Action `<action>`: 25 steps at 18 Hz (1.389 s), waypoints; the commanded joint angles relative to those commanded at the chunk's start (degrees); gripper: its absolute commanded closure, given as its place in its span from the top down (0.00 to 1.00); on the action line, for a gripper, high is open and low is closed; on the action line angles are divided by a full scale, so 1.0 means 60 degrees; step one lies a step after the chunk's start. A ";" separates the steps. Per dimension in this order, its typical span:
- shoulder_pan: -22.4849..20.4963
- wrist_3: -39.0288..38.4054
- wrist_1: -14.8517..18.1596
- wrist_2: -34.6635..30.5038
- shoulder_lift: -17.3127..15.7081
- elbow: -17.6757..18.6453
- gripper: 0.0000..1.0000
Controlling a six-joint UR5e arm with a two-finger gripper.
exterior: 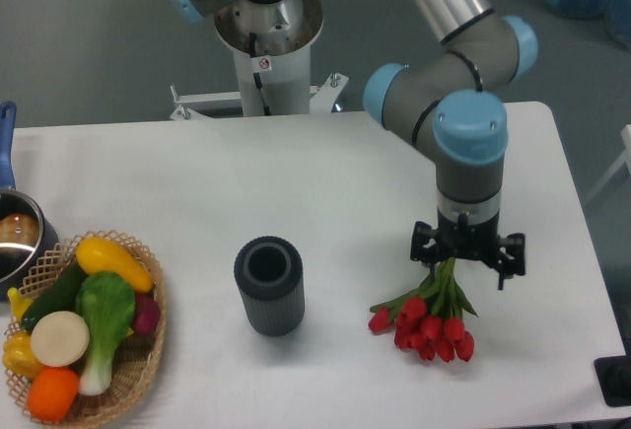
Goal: Place the flowers on the table
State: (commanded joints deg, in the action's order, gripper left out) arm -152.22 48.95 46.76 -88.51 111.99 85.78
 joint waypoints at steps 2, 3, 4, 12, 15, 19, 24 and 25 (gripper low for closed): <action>-0.0177 0.0393 0.0189 0.0423 -0.0119 0.0058 1.00; -0.0468 0.1164 0.0481 0.0614 -0.0351 0.0145 1.00; -0.0558 0.1738 0.0759 0.0659 -0.0557 0.0190 1.00; -0.1933 0.6190 0.3353 0.0660 -0.1773 0.0380 1.00; -0.2549 0.7365 0.3793 0.0776 -0.2227 0.0658 1.00; -0.3019 0.7925 0.4131 0.1334 -0.2478 0.0688 1.00; -0.3005 0.7925 0.4117 0.1334 -0.2478 0.0688 1.00; -0.3005 0.7910 0.4117 0.1334 -0.2478 0.0688 1.00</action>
State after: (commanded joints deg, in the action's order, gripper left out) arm -170.24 96.42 71.46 -80.51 97.12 89.91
